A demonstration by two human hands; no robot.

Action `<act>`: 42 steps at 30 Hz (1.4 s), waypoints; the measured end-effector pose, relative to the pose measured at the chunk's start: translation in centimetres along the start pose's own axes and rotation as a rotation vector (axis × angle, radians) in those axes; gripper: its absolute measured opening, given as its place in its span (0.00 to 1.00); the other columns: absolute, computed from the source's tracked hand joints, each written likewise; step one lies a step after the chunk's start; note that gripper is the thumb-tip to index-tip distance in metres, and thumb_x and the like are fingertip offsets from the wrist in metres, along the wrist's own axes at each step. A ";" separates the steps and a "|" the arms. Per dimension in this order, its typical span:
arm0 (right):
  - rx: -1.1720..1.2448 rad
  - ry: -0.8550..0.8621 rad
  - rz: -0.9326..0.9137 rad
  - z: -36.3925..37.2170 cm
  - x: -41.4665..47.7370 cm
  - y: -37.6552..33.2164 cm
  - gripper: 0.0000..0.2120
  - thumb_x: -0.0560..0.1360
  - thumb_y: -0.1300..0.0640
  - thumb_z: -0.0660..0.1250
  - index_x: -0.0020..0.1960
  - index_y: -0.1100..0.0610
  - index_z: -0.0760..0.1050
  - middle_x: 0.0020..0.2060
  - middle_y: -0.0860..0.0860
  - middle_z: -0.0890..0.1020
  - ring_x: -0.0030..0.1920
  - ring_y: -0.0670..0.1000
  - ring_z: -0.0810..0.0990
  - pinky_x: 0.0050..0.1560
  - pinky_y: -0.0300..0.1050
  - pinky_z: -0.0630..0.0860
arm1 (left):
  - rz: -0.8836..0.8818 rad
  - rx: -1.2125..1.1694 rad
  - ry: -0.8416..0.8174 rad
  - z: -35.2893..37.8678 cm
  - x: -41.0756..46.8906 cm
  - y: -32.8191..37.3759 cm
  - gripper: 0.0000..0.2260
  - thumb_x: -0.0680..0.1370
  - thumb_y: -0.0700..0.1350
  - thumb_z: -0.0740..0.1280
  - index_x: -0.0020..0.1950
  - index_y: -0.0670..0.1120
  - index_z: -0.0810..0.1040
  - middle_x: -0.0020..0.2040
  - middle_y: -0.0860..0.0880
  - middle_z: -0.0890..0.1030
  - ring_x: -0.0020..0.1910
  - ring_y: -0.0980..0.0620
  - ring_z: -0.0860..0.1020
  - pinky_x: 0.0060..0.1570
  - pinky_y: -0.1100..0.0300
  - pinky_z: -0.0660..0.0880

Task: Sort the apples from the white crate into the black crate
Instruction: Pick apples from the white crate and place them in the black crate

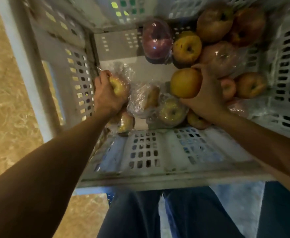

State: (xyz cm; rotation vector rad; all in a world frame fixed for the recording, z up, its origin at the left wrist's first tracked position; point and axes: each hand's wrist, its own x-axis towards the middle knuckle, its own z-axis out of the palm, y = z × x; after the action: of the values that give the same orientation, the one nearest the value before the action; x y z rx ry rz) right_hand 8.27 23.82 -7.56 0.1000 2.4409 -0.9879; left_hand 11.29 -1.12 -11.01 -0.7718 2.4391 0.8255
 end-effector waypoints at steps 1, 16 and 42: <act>0.005 0.002 0.005 0.0 0.0 0.1 0.37 0.63 0.52 0.77 0.68 0.54 0.64 0.66 0.52 0.70 0.64 0.51 0.70 0.57 0.42 0.66 | 0.014 0.030 0.004 0.1 -0.2 -0.1 0.33 0.70 0.56 0.72 0.68 0.46 0.63 0.64 0.45 0.68 0.59 0.47 0.70 0.55 0.55 0.70; -0.004 0.039 0.102 -1.7 -0.9 0.2 0.38 0.63 0.57 0.78 0.68 0.53 0.64 0.66 0.52 0.70 0.64 0.53 0.70 0.55 0.43 0.67 | 0.591 0.801 -0.466 0.1 -1.9 5.6 0.53 0.65 0.56 0.76 0.77 0.51 0.43 0.78 0.46 0.48 0.77 0.43 0.47 0.74 0.46 0.42; 0.028 0.063 0.184 -1.2 -1.3 0.2 0.39 0.61 0.55 0.78 0.68 0.55 0.64 0.65 0.53 0.71 0.63 0.53 0.71 0.59 0.47 0.70 | 0.410 0.833 -0.605 1.2 -5.5 5.9 0.38 0.67 0.65 0.68 0.70 0.46 0.65 0.68 0.44 0.71 0.73 0.44 0.62 0.73 0.39 0.42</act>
State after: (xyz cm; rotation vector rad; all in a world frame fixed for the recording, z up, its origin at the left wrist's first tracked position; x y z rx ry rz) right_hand 8.89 24.93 -6.33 0.3644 2.4230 -0.9500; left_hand 11.93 5.51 -6.42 0.2636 2.0823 0.0698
